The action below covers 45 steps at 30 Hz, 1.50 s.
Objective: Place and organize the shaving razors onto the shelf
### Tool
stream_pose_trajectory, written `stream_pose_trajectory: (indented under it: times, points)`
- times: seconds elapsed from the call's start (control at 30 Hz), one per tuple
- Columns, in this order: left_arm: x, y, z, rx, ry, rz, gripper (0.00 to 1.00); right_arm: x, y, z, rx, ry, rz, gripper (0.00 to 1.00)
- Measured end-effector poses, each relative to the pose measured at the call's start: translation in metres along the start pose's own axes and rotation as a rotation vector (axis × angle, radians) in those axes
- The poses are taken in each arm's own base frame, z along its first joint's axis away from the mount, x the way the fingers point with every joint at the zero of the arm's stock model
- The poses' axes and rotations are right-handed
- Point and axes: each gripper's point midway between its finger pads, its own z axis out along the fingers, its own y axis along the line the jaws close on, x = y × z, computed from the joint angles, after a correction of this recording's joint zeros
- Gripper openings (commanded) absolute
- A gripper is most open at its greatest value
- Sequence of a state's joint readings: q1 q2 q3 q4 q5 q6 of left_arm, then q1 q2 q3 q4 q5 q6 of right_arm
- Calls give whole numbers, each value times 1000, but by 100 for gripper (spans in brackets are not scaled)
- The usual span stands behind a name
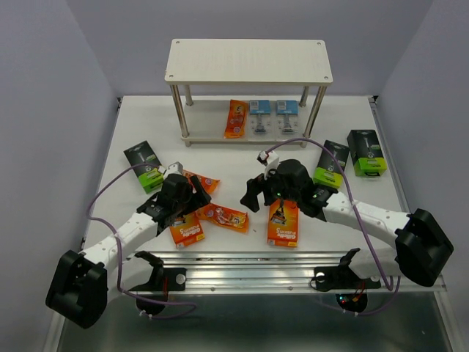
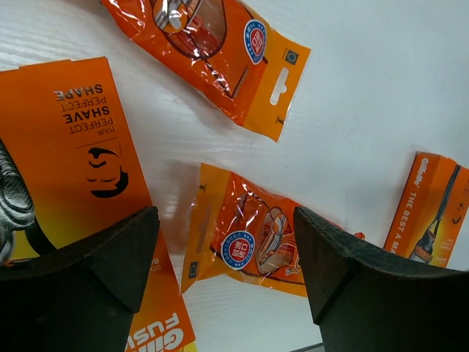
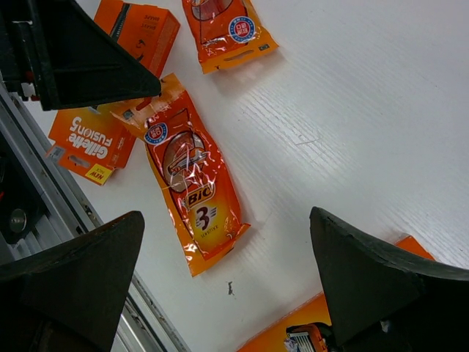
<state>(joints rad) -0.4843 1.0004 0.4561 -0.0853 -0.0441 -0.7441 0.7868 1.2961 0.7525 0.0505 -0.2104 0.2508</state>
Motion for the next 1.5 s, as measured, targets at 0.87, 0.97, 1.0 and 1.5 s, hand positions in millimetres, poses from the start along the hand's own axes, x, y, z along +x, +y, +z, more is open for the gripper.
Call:
stream_pose_trajectory:
  times: [0.87,0.97,1.0,1.5]
  points:
    - [44,3,5,135,118,-15,48,-1,-5,0,23,-6,-11,100]
    - [45,2,1,162,105,-45,47,-1,-5,0,28,-5,-10,100]
    - [45,2,1,167,103,-51,44,-1,-6,0,29,-6,-10,100]
    - [44,-3,1,188,92,-113,0,4,-9,-2,45,2,-8,100]
